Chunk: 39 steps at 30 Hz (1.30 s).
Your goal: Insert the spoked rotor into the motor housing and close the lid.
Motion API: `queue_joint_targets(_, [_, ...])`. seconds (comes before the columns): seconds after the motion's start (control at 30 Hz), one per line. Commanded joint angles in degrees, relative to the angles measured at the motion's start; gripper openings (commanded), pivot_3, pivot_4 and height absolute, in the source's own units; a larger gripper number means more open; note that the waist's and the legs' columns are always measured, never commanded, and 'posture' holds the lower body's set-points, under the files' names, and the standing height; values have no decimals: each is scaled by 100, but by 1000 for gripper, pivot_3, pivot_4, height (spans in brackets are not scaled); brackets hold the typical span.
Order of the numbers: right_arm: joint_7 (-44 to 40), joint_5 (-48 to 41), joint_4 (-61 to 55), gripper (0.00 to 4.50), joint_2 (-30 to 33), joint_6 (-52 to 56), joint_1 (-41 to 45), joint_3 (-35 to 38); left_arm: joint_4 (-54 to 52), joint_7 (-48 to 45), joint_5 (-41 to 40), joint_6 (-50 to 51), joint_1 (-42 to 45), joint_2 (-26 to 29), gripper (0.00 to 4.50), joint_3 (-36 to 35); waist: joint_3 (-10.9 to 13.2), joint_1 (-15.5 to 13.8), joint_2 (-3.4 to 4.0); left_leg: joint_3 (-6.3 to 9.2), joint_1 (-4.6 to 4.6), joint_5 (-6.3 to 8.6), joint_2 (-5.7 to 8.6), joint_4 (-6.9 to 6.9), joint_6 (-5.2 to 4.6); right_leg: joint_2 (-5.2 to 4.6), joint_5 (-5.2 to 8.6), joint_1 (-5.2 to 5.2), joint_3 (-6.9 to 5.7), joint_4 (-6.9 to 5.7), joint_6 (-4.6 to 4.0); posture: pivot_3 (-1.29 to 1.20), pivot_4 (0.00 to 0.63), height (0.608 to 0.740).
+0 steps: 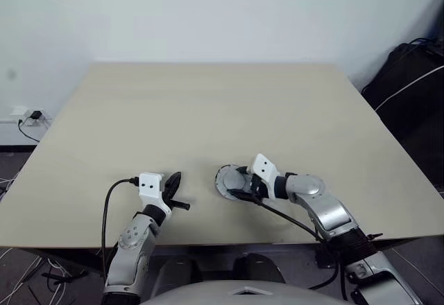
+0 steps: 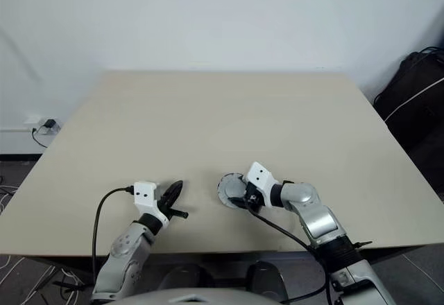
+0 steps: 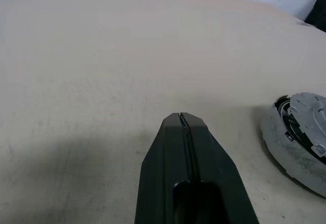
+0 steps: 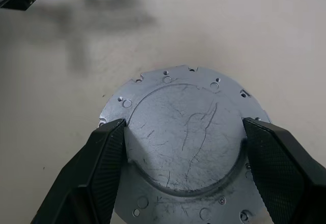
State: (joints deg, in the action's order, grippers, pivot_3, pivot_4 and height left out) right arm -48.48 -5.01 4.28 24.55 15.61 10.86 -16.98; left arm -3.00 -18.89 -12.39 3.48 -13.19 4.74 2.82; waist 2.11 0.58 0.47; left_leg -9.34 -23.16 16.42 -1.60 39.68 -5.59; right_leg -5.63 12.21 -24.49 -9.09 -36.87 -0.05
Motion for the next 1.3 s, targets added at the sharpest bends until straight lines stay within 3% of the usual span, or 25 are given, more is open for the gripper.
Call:
queue_joint_targets(0.03, [136,-52,-226,3270,-46,52,54,153,-311,-25,-54,-37,11,-6,0,11,0,0,0,0,0,0,0,0,0,0,0,0,0,0,0,0,0,740])
queue_joint_targets(0.37, [365,-446,-399,3270,-320,969,110,393,-256,-64,39,-126,17,29,0,86,-3,1,3,0,2,-2,0,0,3,0,-1,0,2,-1,-1,0,0,740])
queue_joint_targets(0.77, [531,161,-548,3270,-165,1076,151,-182,-277,-45,48,-122,31,20,0,99,-9,4,7,0,2,-2,0,0,3,0,-1,0,2,-1,0,0,0,740])
queue_joint_targets(1.3, [737,236,-689,3270,-197,1791,213,-240,-230,-61,48,-132,64,8,0,124,-35,5,13,0,6,1,-2,0,-1,0,-1,2,4,-3,0,0,0,740])
